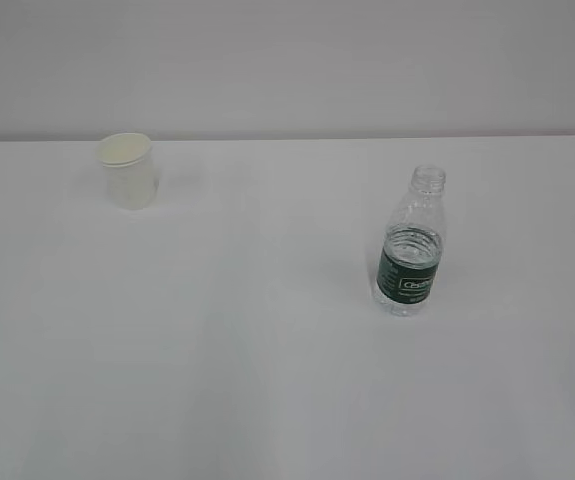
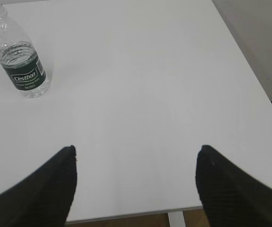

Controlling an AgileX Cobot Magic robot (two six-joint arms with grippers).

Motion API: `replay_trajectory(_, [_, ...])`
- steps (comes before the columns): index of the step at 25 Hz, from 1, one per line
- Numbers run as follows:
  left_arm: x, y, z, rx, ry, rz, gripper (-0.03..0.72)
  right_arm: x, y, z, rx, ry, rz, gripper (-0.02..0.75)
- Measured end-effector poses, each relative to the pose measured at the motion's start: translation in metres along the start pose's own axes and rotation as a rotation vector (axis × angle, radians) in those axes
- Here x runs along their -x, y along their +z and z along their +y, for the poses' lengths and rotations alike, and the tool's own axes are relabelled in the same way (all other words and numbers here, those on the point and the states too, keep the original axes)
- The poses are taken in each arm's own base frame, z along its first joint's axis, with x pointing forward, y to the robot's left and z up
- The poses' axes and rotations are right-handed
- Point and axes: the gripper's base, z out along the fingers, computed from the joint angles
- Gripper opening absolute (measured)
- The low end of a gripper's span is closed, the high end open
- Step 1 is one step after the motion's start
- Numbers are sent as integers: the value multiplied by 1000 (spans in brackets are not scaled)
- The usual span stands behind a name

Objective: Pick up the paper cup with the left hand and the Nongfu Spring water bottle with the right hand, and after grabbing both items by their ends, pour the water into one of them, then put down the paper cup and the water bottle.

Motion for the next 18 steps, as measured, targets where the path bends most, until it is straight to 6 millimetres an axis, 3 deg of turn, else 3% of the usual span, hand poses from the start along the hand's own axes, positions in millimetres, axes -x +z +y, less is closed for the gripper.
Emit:
replay_trajectory(6, [9,9,-1,2,5,43,461,2,0,1,8,3,-16,588])
replay_trajectory(10, [26,4,-3,-7,4,-43,461,9,-5,3,40,19,-83,588])
replay_trajectory(18, [46,19,-6,-17,10,-71,461,34,13,10,85,31,-100,588])
